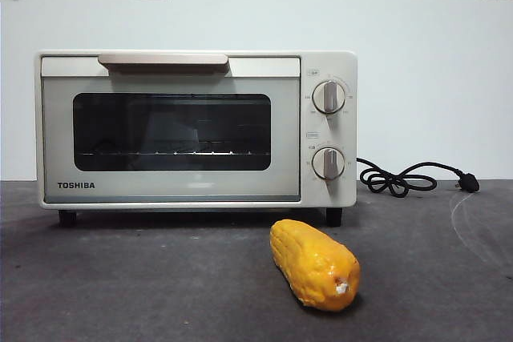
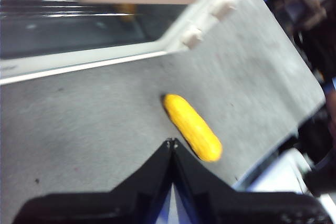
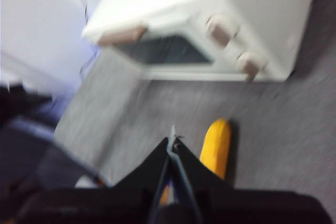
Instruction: Take the corn from the table,put the corn in the oven
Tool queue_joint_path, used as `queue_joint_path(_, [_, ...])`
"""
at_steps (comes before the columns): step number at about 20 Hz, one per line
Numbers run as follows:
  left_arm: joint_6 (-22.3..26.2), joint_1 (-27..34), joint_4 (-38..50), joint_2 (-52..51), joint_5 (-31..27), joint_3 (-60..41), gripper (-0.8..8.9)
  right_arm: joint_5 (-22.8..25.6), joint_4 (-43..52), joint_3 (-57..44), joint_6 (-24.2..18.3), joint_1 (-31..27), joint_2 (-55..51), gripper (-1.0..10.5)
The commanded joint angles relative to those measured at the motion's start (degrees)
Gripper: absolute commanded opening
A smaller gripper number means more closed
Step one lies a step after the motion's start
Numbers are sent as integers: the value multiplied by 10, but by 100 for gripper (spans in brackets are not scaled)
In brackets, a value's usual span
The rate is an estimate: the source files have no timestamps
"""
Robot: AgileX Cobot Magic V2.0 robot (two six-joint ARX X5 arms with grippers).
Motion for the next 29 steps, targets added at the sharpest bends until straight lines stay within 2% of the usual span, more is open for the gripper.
queue_joint_path(1, [34,-12,-20,19,2,38,-5,26,-23,19,-36,56,42,2])
queue_joint_path(4, [34,-32,-28,30,-8,69,-5,112,-34,37,-36,152,100,13])
queue_joint_path(8, [34,-50,-33,32,-9,74,-2,213,-33,56,-28,260,167,191])
queue_joint_path(10, [34,-56,-40,32,-9,74,-1,260,-28,67,-15,300,200,340])
queue_joint_path(13, [34,-57,-41,32,-13,74,-1,318,-2,82,8,347,248,629])
queue_joint_path(22, [33,-58,-41,34,-22,74,-1,398,76,98,41,414,402,626])
queue_joint_path(27, [33,-58,-42,35,-39,74,-1,407,93,98,59,424,481,620])
queue_joint_path(29, [33,-58,-42,35,-43,74,-1,409,96,98,71,426,498,542])
